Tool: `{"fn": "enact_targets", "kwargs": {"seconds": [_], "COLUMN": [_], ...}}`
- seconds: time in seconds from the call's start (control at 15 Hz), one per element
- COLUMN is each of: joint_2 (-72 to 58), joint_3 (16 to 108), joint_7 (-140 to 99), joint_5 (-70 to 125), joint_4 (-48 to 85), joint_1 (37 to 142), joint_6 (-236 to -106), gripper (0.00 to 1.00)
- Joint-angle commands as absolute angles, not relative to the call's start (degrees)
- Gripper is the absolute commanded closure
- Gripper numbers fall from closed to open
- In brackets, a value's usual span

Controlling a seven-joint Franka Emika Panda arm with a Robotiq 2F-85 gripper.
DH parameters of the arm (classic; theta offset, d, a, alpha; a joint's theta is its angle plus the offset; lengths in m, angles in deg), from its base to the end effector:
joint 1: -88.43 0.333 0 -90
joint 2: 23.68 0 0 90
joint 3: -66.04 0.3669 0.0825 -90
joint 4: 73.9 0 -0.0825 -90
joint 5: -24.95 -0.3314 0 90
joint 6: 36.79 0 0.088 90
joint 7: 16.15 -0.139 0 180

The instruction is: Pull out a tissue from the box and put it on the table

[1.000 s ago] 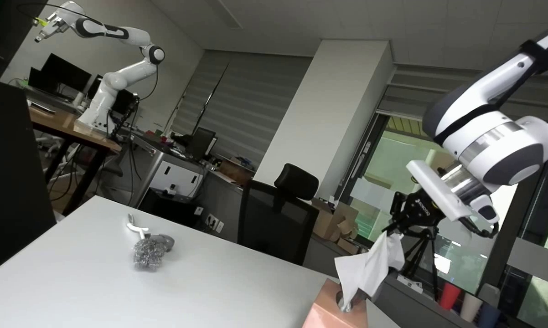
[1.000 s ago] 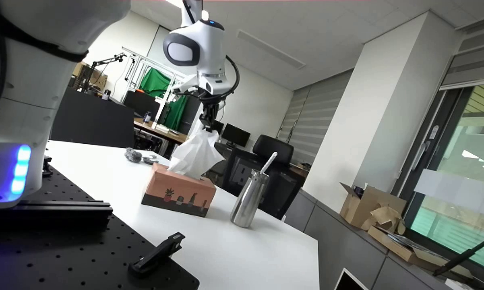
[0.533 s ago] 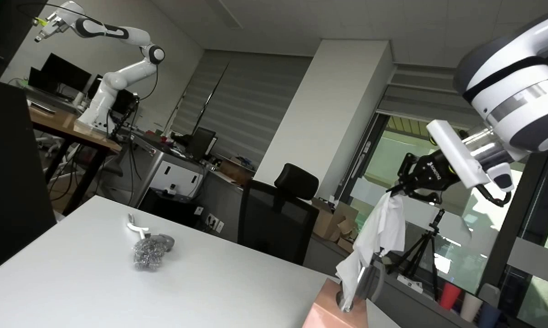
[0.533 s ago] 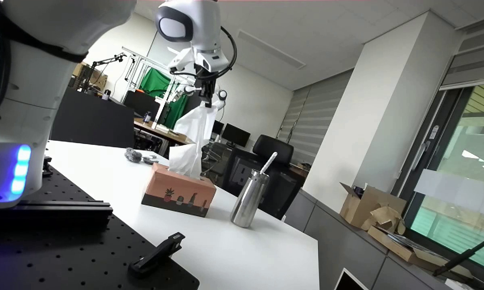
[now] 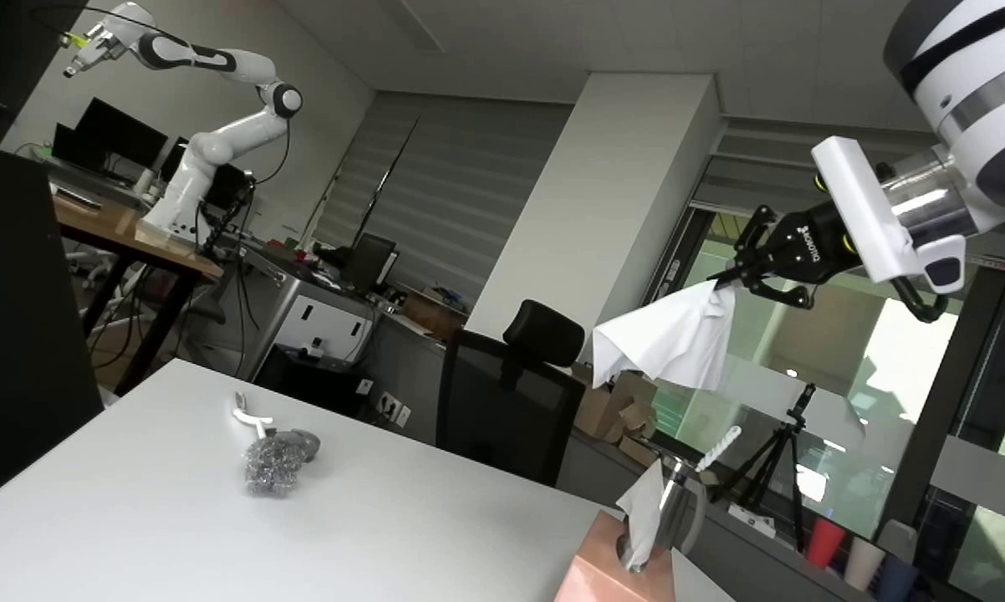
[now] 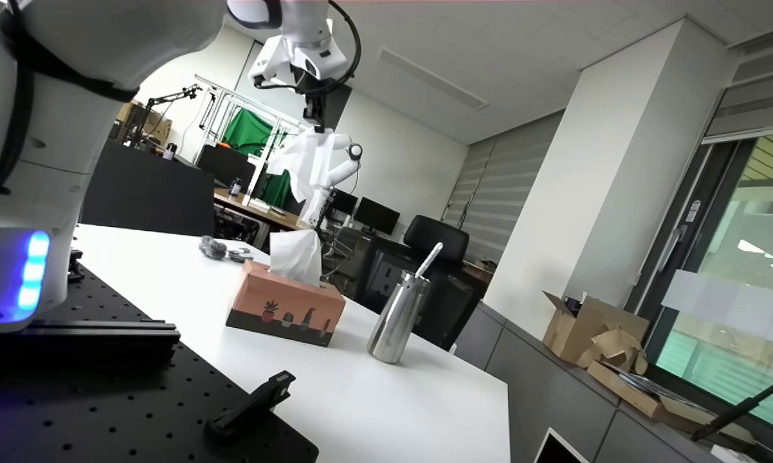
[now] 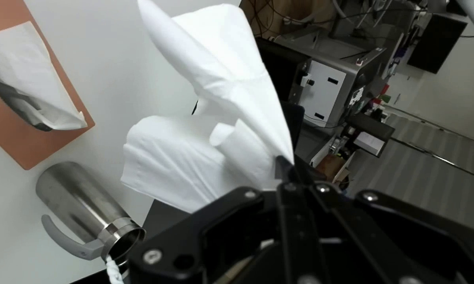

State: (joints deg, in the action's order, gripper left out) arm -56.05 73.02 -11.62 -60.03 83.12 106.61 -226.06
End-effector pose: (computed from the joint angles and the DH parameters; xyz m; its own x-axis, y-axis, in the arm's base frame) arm 0.3137 0.0334 0.5101 0.3559 -0.8885 0.2898 -0.4355 -0.4320 -0.7897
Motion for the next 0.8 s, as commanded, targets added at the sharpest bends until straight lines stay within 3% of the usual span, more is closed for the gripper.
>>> {"fn": "enact_targets", "kwargs": {"seconds": [0.0,0.07,0.73], "joint_2": [-55.71,-56.54,-56.05], "joint_3": [73.69,77.20,77.45], "joint_7": [-12.43,-16.67,-16.69], "joint_5": [-61.17,-56.30,-56.35], "joint_4": [83.23,84.38,84.41], "joint_1": [109.96,104.27,105.14], "joint_6": [-229.01,-225.52,-226.14], "gripper": [1.00,0.99,0.99]}}
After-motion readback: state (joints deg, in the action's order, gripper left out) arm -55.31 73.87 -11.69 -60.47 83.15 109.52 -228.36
